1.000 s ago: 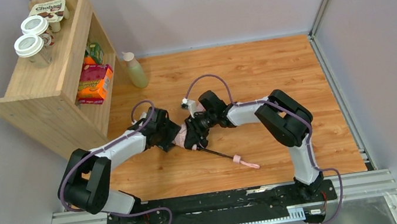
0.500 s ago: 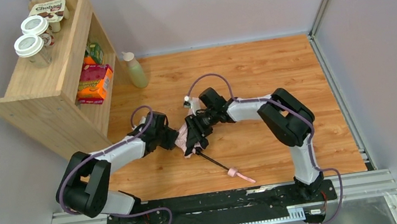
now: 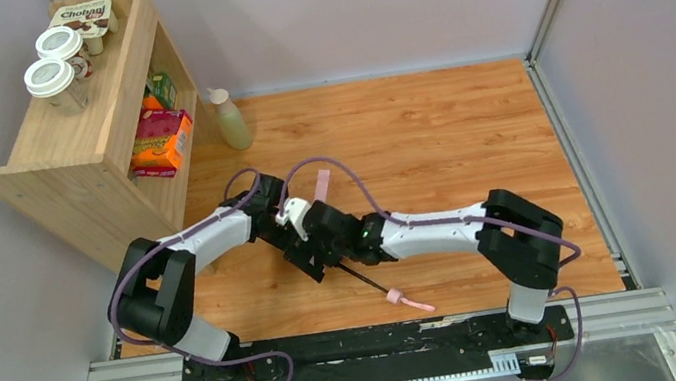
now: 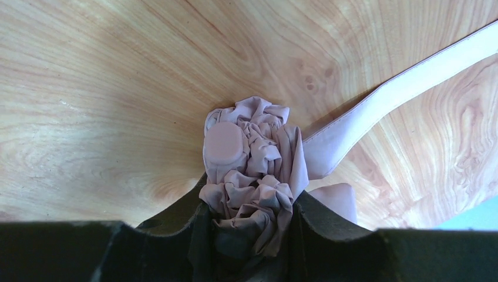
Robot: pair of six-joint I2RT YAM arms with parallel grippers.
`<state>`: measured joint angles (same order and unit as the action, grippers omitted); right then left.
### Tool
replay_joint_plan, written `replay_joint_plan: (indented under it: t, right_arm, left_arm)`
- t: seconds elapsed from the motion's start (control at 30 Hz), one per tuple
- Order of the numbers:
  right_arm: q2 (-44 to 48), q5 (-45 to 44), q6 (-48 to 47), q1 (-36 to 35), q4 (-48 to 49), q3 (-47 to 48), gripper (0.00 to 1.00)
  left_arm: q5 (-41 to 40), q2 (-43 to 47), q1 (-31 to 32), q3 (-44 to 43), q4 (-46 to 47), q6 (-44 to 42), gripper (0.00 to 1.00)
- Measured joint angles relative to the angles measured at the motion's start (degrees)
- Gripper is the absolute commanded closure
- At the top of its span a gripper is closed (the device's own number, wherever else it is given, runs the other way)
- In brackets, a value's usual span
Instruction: Put away the umbrella
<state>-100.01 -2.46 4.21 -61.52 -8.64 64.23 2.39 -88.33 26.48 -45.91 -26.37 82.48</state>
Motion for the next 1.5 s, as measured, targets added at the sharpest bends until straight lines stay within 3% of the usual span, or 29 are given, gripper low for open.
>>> replay_joint_plan:
  t: [0.1,0.2,0.23,0.3,0.37,0.47,0.5,0.57,0.63,0.83,0.97,1.07,1.2,1.27,1.33,1.4,1.5]
  right_arm:
    - [-3.67,-8.31,-3.08,-4.20,2.08,-0.04,0.11]
    - [-7.87,-15.50,-5.49,-5.60,4.09,-0.13,0.30]
    - [-9.05,-17.00,-5.64,-5.57,4.72,-0.09,0.40]
    - [-10.78,-20.13,-6.14,-5.42,6.16,1.01,0.74]
    - [-11.91,-20.31,-5.49,-5.40,6.99,1.60,1.00]
    - [-11.89,-17.49,-5.99,-4.35,7.17,1.57,1.00]
    - [-11.67,-15.58,-5.90,-3.65,7.23,1.36,1.00]
    - [-11.17,-10.78,-5.53,-1.77,7.45,0.98,1.00]
    - [-10.43,-2.43,-4.46,1.27,9.22,-0.22,1.00]
    - [-9.99,27.74,4.24,13.75,16.02,-4.48,1.00]
    - [-12.68,40.48,9.55,17.97,18.25,-4.50,1.00]
    - [-16.11,48.11,14.71,20.15,20.61,-2.95,1.00]
    - [-19.56,54.21,20.76,21.86,22.82,-1.20,1.00]
    - [-20.04,55.08,22.29,21.99,22.99,-0.85,1.00]
    - [-20.04,55.08,22.67,22.05,21.99,-0.42,1.00]
    - [-20.04,54.99,21.94,22.05,19.47,0.50,0.84]
    - [-19.30,53.62,19.52,21.77,13.81,2.10,0.41]
  left_arm:
    - [0.50,-0.48,-0.04,-0.72,-1.46,-0.04,1.00]
    - [0.85,-0.66,-0.07,-1.03,-2.34,-0.09,1.00]
    - [0.96,-0.70,-0.07,-1.03,-2.36,-0.11,1.00]
    - [1.70,-0.72,-0.79,-1.01,-2.64,-0.09,1.00]
    - [1.62,-0.70,-1.57,-0.87,-2.08,0.22,1.00]
    - [1.40,-0.57,-1.73,-0.70,-1.40,-0.85,0.98]
    - [0.98,-0.28,-1.70,-0.28,-0.68,-1.07,0.90]
    - [-0.13,0.74,-1.33,0.90,0.87,-1.16,0.48]
    - [-1.38,1.79,-1.05,1.99,2.10,-1.77,0.32]
    - [-1.77,4.35,-0.39,3.08,5.16,-5.46,0.30]
    - [-1.57,4.59,0.13,3.32,5.75,-5.92,0.30]
    - [-1.60,4.59,0.11,3.65,6.27,-5.75,0.36]
    - [-1.55,4.26,0.26,4.39,8.74,-4.11,0.84]
    - [-1.55,4.31,0.44,5.05,10.58,-2.93,0.97]
    - [-1.40,4.85,0.44,6.16,12.28,-1.99,1.00]
    - [-1.55,5.55,0.44,7.43,12.98,-1.60,1.00]
    - [-1.51,5.97,0.48,8.24,13.31,-0.61,1.00]
